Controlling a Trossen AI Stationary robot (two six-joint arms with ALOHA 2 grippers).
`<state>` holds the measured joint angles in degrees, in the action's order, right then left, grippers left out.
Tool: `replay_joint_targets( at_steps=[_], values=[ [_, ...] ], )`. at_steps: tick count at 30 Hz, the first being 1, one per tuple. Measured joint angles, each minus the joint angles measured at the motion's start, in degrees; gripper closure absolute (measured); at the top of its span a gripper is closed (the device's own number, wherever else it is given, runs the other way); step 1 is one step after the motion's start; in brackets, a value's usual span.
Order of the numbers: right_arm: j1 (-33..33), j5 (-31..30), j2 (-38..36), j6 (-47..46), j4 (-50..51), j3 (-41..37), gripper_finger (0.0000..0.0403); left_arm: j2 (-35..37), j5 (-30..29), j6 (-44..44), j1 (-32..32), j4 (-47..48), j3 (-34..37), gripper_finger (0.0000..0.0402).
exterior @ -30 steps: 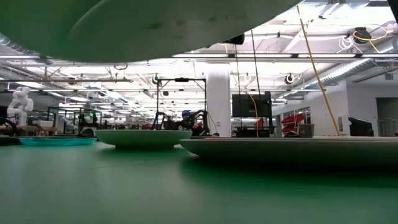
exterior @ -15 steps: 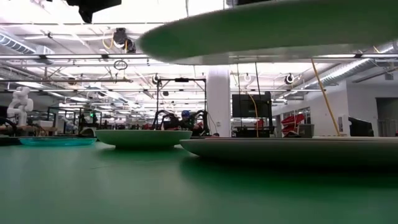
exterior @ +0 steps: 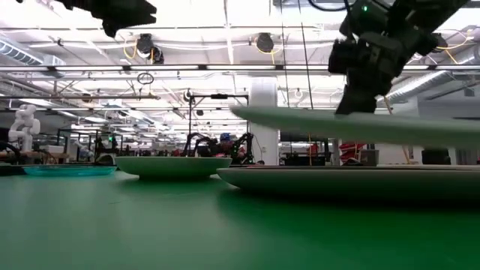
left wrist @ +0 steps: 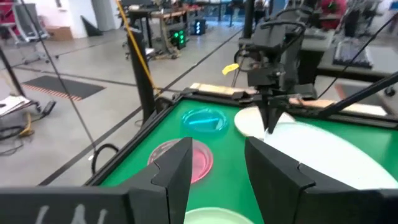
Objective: Stack plastic plates
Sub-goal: Stack the light blue plate on top of the gray plate, then stack the green plate on top of the light blue plate
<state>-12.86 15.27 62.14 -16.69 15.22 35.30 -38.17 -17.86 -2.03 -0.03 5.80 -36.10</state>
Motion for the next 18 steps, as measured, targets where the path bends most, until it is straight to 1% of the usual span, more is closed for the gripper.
replay_joint_targets(
  at_steps=[4, 7, 12, 18],
  values=[
    [0.07, -0.27, 0.26, 0.78, -0.13, -0.45, 0.0397, -1.88, -1.41, 0.43, 0.0, -0.88, 0.02, 0.0247],
    [0.07, -0.35, 0.23, 0.88, -0.82, -0.45, 0.0376, -2.53, -1.76, 0.96, 0.0, -2.78, 0.02, 0.0247],
    [0.11, -3.28, 0.23, 0.61, -0.59, -0.45, 0.0346, -2.83, -1.79, 2.35, 0.0, -5.05, 0.02, 0.0247],
    [0.11, -3.31, 0.26, -0.17, -0.51, -0.45, 0.0334, -2.83, -1.8, 2.5, 0.0, -5.51, 0.02, 0.0247]
  ],
)
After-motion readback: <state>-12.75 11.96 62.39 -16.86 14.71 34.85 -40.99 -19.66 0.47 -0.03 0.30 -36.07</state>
